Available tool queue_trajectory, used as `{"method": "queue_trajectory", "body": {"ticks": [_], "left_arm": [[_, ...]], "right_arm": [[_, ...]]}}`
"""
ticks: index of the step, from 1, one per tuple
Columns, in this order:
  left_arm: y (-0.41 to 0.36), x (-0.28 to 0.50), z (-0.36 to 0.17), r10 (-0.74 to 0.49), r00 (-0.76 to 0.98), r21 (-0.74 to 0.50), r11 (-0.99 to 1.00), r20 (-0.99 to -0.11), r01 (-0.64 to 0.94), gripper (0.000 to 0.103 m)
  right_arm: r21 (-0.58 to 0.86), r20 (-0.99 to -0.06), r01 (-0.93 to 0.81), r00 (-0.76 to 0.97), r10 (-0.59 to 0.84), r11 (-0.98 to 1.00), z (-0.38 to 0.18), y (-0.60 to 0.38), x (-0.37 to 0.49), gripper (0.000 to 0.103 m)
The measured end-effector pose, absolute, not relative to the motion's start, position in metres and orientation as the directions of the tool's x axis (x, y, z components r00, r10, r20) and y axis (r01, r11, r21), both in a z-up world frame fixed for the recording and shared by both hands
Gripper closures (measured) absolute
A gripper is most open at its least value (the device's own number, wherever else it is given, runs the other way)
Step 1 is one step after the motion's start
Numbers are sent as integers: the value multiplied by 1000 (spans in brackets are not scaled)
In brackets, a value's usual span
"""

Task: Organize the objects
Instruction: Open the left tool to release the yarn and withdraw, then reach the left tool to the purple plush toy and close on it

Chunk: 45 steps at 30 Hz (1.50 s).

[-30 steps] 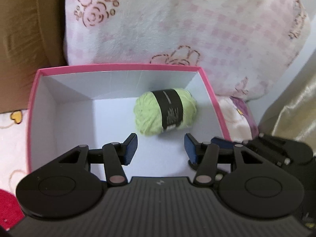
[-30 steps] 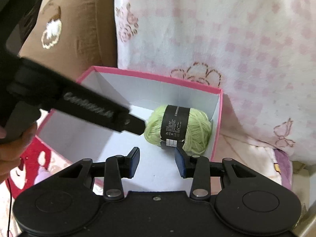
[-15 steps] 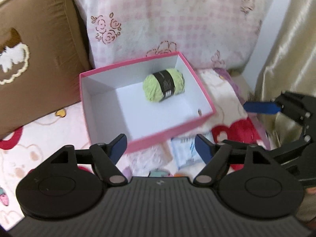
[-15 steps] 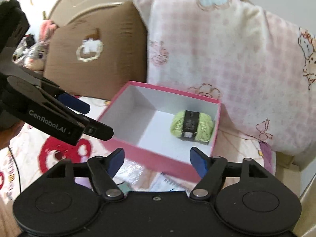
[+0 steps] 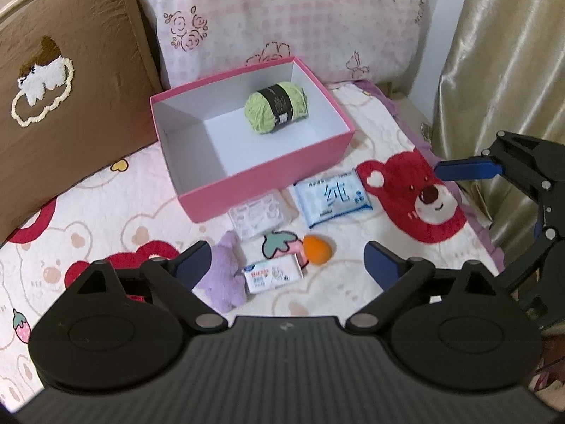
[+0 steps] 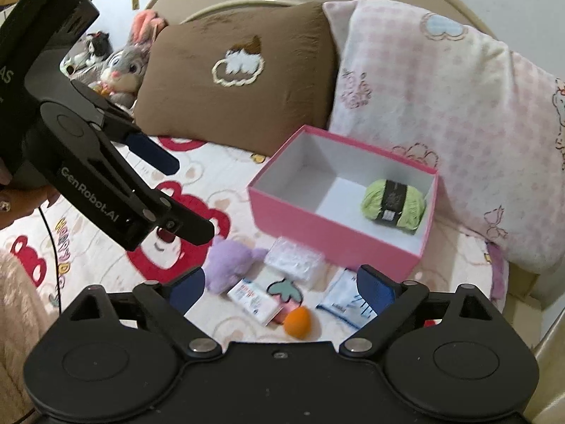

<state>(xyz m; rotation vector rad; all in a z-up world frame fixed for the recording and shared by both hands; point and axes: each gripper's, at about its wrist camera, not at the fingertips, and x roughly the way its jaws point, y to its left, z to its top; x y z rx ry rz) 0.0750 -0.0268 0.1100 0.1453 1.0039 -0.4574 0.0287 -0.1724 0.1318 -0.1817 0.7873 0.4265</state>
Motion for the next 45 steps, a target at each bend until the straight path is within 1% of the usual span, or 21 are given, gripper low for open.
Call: {"method": "queue_trajectory", "body": {"ticks": [4,9,11,18,23,28,34,40,43,45], "left_arm": [[-18,62,105,-304,458,-89,897,-835,433,5],[-2,55,94,-331,476,-136,907,-815,398,3],[5,54,85,-346,498,-146,906,-795,397,3],[22,62,47,-353,509,-185,917,-785,352,3],[36,69,18,-352,523,-191,922,-776,336,4],[47,85,-12,-386,553,-283,921,-738,266,5],[58,97,-43,-385,530,-311,923,-756,226,7],[68,104,-72,-436,507,-397,898,-744,190,8],[69,105,-85,-413,519,-390,907,-749,159,8],[71,107,-95,-415,515,-411,903,-750,128,8]], "right_arm": [[16,-730,-453,604,320,891,126,-163,20,5],[39,-734,-483,580,353,875,116,-151,16,5],[58,-727,-493,575,375,868,111,-147,17,5],[98,-702,-531,563,436,842,79,-130,30,5],[121,-661,-555,574,484,823,49,-117,39,5],[128,-680,-550,557,476,825,15,-99,56,5],[143,-675,-522,570,469,841,-20,-82,71,5],[158,-691,-501,560,458,851,-44,-70,86,5],[137,-699,-495,565,438,858,-57,-62,93,5],[130,-699,-493,570,432,860,-63,-59,96,5]]}}
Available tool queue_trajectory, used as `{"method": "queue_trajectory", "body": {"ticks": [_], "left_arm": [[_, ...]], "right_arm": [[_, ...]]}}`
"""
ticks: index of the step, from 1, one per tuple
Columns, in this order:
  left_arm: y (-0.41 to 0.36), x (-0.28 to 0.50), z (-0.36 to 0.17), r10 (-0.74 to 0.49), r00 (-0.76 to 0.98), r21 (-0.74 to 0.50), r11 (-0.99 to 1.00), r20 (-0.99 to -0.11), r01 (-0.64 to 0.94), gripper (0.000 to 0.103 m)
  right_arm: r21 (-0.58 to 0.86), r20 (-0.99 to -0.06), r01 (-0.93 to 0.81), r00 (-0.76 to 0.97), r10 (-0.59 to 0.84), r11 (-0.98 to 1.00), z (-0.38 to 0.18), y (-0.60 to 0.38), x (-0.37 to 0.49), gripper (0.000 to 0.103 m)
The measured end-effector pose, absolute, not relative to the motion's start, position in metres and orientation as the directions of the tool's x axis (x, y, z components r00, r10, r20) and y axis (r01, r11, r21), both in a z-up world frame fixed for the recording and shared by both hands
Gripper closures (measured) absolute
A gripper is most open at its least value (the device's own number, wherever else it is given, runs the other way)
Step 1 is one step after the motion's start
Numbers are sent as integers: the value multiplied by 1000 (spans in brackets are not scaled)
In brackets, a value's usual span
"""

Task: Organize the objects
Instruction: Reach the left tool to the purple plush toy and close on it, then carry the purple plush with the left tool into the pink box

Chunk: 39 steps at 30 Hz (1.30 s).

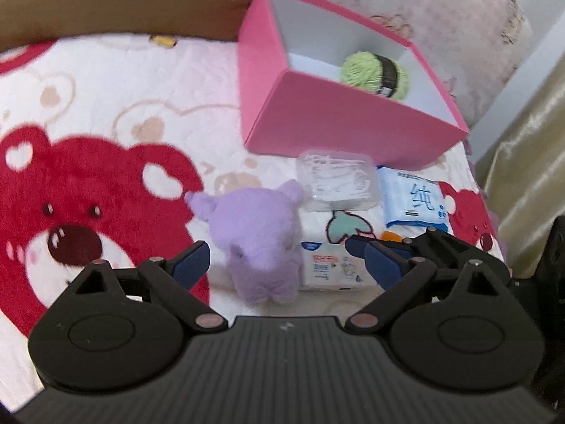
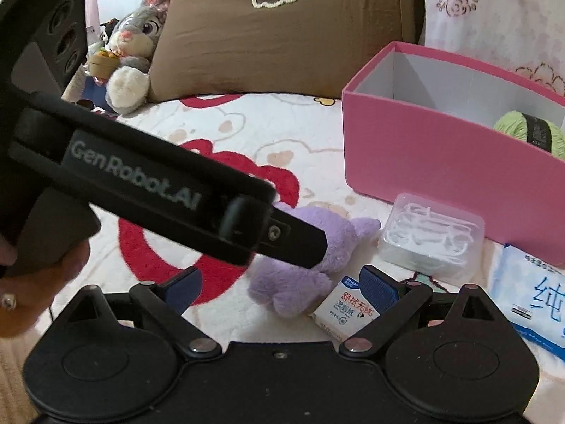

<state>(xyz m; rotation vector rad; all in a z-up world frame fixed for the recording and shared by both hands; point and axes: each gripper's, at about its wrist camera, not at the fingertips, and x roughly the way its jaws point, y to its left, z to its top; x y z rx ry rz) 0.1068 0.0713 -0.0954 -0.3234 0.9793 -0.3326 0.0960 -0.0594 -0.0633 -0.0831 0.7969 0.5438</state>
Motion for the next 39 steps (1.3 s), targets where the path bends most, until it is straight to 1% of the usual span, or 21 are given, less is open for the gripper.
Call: {"method": "queue_trajectory", "body": {"ticks": [2,4,5,6,7,8,9,10,11,12,13,14,16,20,22,23,26,30,33,39], "left_arm": [[73,110,-105,-419,502,-426,898,-757,109,12],[74,112,-113,-423,498,-429,897,-757,109,25],[75,113,-115,-426,498,-434,895,-755,108,28],[76,114,-117,-429,500,-439,892,-753,104,36],[77,115,-120,-432,503,-446,889,-749,100,41],[79,116,-122,-435,506,-453,886,-745,94,43],[80,117,-124,-438,507,-460,883,-742,90,49],[81,118,-126,-441,507,-467,880,-741,84,56],[82,120,-129,-447,504,-476,876,-739,79,59],[83,121,-132,-456,499,-486,870,-737,78,68],[84,123,-135,-463,491,-495,866,-738,72,71],[85,124,-137,-461,488,-498,865,-741,63,71],[87,124,-141,-461,483,-505,862,-744,43,71],[84,126,-148,-445,475,-495,868,-759,21,70],[84,127,-150,-447,479,-504,864,-755,10,67],[85,127,-151,-449,481,-511,860,-753,3,67],[89,126,-151,-464,491,-537,844,-737,-9,67],[92,124,-148,-497,484,-570,822,-720,-3,68],[90,119,-141,-506,485,-574,819,-713,11,68],[75,104,-118,-496,511,-528,844,-702,93,68]], "right_arm": [[110,-699,-499,576,424,859,-69,-55,98,6],[96,-700,-508,577,421,856,-74,-52,100,8],[96,-705,-511,571,421,854,-76,-50,101,12],[97,-710,-512,566,420,853,-79,-49,102,14],[98,-714,-512,562,419,853,-81,-49,104,17],[98,-719,-508,559,414,856,-84,-48,106,19],[96,-722,-500,560,406,860,-87,-48,108,22],[96,-725,-493,561,400,865,-89,-48,110,27],[95,-728,-483,563,392,870,-92,-48,113,33],[91,-729,-476,566,384,875,-94,-49,115,35],[90,-728,-475,568,383,876,-95,-49,117,38],[95,-726,-480,566,391,872,-95,-48,118,41],[90,-734,-493,555,392,866,-95,-46,120,44],[77,-756,-505,533,381,860,-103,-41,122,45],[78,-760,-499,531,375,863,-106,-38,125,45],[81,-761,-493,531,373,866,-107,-37,126,45],[86,-755,-477,542,369,875,-105,-36,126,49],[63,-739,-484,565,367,873,-97,-38,116,52],[83,-728,-488,566,387,869,-90,-45,110,53],[108,-701,-472,588,404,875,-70,-58,96,53]]}}
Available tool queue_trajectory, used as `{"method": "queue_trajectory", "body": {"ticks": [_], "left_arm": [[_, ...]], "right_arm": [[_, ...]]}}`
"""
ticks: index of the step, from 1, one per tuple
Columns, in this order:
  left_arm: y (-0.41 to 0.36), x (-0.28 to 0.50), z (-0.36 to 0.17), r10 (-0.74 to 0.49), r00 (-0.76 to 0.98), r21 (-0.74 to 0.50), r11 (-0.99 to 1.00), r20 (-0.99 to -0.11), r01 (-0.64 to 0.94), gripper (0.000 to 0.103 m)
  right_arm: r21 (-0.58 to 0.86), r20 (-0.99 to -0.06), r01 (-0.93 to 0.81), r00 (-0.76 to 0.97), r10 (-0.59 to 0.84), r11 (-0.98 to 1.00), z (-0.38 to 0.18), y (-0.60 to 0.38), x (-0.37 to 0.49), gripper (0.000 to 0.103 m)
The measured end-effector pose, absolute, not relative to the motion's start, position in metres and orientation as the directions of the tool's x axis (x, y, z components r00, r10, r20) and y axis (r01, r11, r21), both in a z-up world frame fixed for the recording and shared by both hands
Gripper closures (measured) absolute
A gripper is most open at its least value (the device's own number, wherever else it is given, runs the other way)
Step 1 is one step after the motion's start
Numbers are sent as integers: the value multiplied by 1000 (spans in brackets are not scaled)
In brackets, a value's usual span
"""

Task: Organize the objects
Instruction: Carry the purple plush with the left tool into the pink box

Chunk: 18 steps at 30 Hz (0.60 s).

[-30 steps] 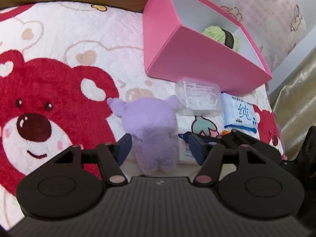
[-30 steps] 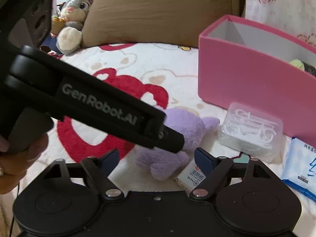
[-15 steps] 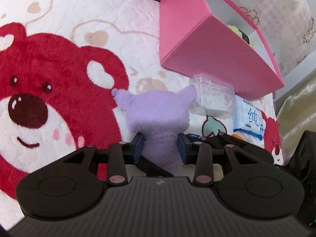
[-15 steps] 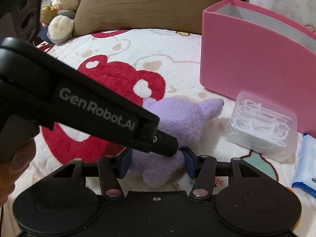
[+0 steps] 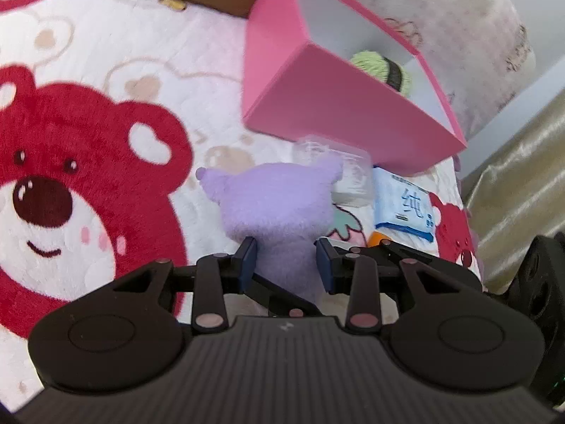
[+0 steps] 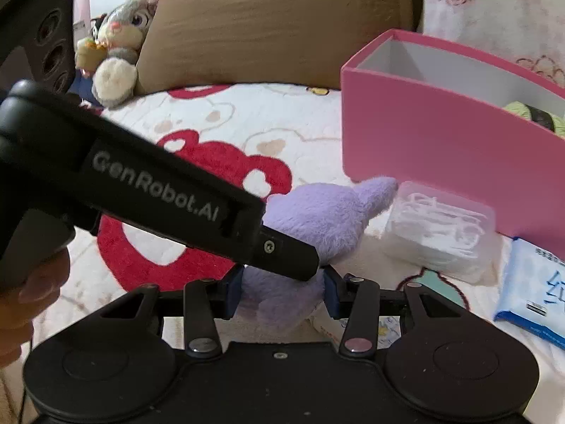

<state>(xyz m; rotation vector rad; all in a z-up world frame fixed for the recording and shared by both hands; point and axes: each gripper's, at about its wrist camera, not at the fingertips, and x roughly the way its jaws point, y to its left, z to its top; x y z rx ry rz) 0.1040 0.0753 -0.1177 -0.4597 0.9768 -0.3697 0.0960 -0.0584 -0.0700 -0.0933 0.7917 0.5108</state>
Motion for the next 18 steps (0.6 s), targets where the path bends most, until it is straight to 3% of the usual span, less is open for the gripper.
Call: {"method": "queue_trajectory", "body": {"ticks": [18], "left_arm": [[31,61,-22,-487,546,-415,872,-681,260,68]], "right_arm": [[181,-621,-438,643,448,881,6,-100,60,53]]}}
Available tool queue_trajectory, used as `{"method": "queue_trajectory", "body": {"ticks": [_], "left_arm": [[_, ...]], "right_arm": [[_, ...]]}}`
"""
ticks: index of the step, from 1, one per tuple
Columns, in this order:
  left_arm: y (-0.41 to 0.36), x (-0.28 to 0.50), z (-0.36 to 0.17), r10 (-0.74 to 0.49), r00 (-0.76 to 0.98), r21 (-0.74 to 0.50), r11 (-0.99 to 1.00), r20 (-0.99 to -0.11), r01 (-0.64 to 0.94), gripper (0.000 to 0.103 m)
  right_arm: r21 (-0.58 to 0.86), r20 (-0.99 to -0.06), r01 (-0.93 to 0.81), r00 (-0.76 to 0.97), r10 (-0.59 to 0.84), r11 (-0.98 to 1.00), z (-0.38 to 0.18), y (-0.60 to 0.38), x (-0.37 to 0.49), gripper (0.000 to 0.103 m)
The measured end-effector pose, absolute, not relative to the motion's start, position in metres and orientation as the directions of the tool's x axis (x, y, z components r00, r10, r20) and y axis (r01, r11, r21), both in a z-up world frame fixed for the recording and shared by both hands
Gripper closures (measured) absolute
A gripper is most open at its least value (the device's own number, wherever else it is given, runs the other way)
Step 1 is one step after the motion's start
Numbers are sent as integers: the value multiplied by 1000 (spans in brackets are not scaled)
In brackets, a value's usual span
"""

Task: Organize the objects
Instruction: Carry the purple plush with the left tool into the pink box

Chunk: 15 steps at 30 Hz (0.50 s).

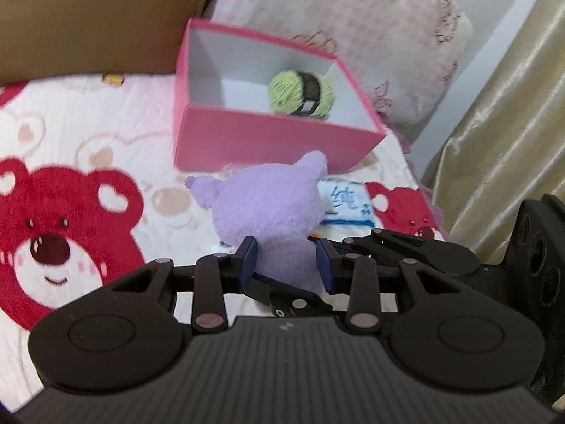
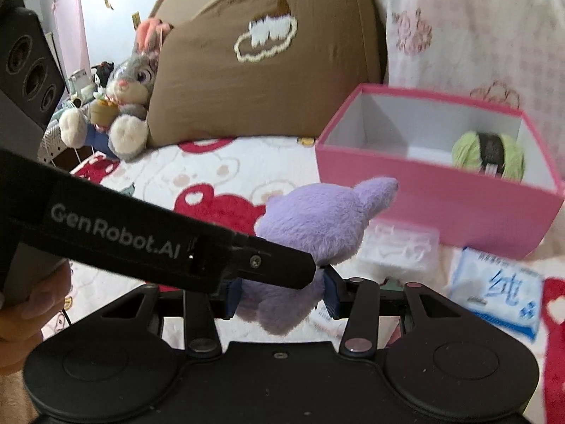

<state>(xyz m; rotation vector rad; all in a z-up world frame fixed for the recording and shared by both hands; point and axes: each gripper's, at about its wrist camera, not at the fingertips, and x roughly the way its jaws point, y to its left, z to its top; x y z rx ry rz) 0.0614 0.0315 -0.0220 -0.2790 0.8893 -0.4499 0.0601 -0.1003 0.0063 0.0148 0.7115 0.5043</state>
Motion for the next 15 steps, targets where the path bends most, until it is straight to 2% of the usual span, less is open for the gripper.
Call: {"method": "queue_trajectory", "body": {"ticks": [8,15], "left_arm": [[13,71,35,-471,565,-376,882,-678,283,68],[-11,110,76,-450,589,-336,893,-671,298,68]], "right_arm": [[166,-586,-466,662,467,869,58,-119,73,53],[129,-573,-479,679,459,868,99,-141,110,53]]}}
